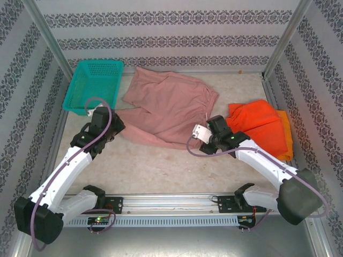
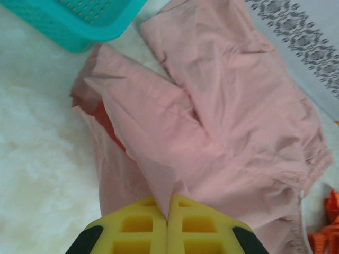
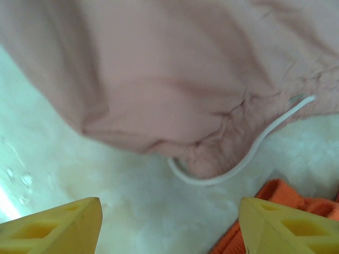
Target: Fold and stack the shorts
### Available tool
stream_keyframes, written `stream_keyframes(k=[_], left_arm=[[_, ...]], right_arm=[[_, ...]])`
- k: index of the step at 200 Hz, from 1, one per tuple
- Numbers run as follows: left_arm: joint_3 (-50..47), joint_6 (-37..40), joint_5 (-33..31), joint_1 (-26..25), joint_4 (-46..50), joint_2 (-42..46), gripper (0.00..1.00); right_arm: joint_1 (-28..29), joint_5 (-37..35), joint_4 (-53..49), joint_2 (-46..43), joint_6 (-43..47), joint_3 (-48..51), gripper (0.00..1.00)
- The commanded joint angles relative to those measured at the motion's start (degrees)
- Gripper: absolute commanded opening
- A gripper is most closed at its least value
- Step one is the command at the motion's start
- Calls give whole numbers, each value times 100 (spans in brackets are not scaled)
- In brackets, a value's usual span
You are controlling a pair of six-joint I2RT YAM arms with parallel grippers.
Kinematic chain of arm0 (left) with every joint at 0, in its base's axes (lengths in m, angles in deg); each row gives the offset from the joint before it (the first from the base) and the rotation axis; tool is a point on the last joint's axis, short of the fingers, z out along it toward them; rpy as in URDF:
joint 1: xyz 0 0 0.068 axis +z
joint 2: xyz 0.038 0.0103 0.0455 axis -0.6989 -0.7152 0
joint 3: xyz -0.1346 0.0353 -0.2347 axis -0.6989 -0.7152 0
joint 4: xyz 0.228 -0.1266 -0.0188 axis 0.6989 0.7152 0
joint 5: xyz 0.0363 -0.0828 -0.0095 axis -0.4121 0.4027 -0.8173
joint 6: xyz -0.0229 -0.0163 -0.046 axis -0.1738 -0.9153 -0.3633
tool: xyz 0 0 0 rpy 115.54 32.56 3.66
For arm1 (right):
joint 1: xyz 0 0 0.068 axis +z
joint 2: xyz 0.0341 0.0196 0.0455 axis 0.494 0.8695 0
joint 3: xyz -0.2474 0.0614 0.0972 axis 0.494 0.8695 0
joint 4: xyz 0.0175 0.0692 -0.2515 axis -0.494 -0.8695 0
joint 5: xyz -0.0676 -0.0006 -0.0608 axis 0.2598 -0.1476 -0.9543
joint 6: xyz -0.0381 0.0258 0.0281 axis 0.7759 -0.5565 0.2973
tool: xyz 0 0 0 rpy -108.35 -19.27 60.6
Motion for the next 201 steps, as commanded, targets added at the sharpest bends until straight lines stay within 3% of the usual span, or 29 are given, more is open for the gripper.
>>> stream_keyframes(k=[1, 74, 110, 175, 201], left_arm=[[404, 256, 231, 141, -421, -193, 0], [672, 212, 510, 416, -767, -503, 0], [578, 131, 658, 610, -908, -510, 0], [424, 86, 831, 958, -1023, -449, 0], [402, 69, 926, 1134, -979, -328, 0]], right_arm=[[65, -757, 290, 336, 684, 124, 67], [-20, -908, 1352, 1424, 790, 142, 53], [-136, -884, 1553, 1839, 810, 71, 39], [-221, -923, 1957, 2006, 888, 84, 0], [-269, -867, 1816, 1564, 956, 121, 0]])
